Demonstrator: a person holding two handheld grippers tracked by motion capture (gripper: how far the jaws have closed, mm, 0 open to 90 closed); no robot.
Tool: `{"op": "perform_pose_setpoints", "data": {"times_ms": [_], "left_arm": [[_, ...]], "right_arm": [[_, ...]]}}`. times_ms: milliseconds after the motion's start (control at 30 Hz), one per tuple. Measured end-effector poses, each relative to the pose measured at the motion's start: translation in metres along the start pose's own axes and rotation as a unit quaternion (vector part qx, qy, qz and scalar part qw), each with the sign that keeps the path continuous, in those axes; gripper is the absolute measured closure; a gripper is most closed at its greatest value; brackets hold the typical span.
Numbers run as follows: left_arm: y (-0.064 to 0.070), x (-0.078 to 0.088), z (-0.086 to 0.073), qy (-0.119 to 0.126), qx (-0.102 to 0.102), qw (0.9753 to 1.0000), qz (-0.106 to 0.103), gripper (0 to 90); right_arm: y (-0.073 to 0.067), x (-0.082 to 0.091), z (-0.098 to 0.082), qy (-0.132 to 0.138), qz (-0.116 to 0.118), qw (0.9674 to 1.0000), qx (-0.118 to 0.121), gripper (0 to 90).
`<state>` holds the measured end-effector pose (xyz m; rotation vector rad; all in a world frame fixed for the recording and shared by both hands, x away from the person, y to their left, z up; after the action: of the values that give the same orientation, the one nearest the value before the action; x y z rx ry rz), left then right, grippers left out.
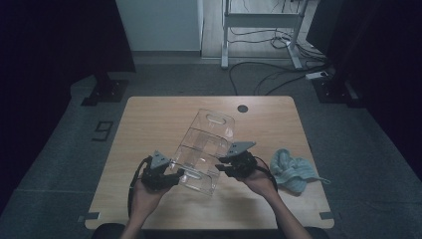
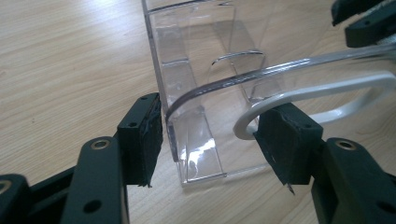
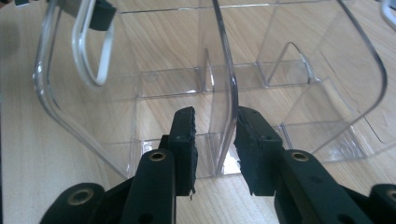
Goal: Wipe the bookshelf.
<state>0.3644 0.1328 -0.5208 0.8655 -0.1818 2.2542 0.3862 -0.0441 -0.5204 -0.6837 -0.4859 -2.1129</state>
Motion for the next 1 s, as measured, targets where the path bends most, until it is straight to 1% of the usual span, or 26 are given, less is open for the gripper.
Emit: {"op": "perform_pose_setpoints", "data": {"times_ms": [233,300,433,500,600,667,700,767,833,900,933,1000], "left_arm": [[-0.008,0.000,0.001,0.005,0.006,1.0000,0.000,43.0],[-0.010,-0.001,0.001,0.007,0.003,1.0000,-0.003,43.0],[-0.013,-0.001,0.002,0.009,0.002,1.0000,0.002,42.9],[-0.016,-0.002,0.002,0.012,0.007,0.9999,0.005,43.1],[-0.019,-0.001,0.002,0.014,0.012,0.9998,0.006,43.4],[-0.019,-0.001,0.002,0.013,0.013,0.9998,0.006,43.4],[-0.019,-0.001,0.002,0.011,0.011,0.9999,0.006,43.3],[-0.018,0.000,0.001,0.009,0.011,0.9999,0.004,41.7],[-0.018,0.003,0.000,0.006,0.011,0.9999,0.001,40.9],[-0.016,0.006,-0.001,0.007,0.014,0.9999,-0.005,41.3],[-0.016,0.007,-0.001,0.006,0.014,0.9999,-0.005,41.8],[-0.017,0.007,-0.002,0.003,0.014,0.9999,-0.001,42.6]], "right_arm": [[-0.012,0.001,0.000,0.000,0.010,0.9999,0.009,65.3],[-0.015,0.000,0.000,-0.001,0.012,0.9999,0.010,64.3],[-0.018,-0.001,0.000,-0.003,0.011,0.9999,0.012,63.0],[-0.020,-0.001,0.000,-0.002,0.015,0.9998,0.010,62.5],[-0.024,0.000,0.000,-0.004,0.027,0.9995,0.018,58.0],[-0.025,0.004,0.002,0.002,0.032,0.9992,0.022,54.9],[-0.023,0.007,0.004,0.006,0.028,0.9994,0.021,52.6],[-0.015,0.015,0.006,0.012,0.018,0.9996,0.017,51.5],[-0.002,0.023,0.006,0.013,-0.007,0.9999,0.009,51.6],[0.014,0.029,0.002,0.011,-0.028,0.9995,-0.004,52.8],[0.021,0.030,0.000,0.011,-0.040,0.9990,-0.014,53.7],[0.037,0.030,-0.006,0.005,-0.067,0.9974,-0.026,55.1]]}}
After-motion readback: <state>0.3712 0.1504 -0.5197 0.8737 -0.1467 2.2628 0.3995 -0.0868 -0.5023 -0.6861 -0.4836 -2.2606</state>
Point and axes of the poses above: each handheld gripper's, and its own axes: x roughly backward along the jaws, z roughly out of its top, y roughly to its right, the point moved 10 cm from there along -x, roughly forward along the jaws, and after that the axes turned 8 degrees about -z, right-handed, at the moved point
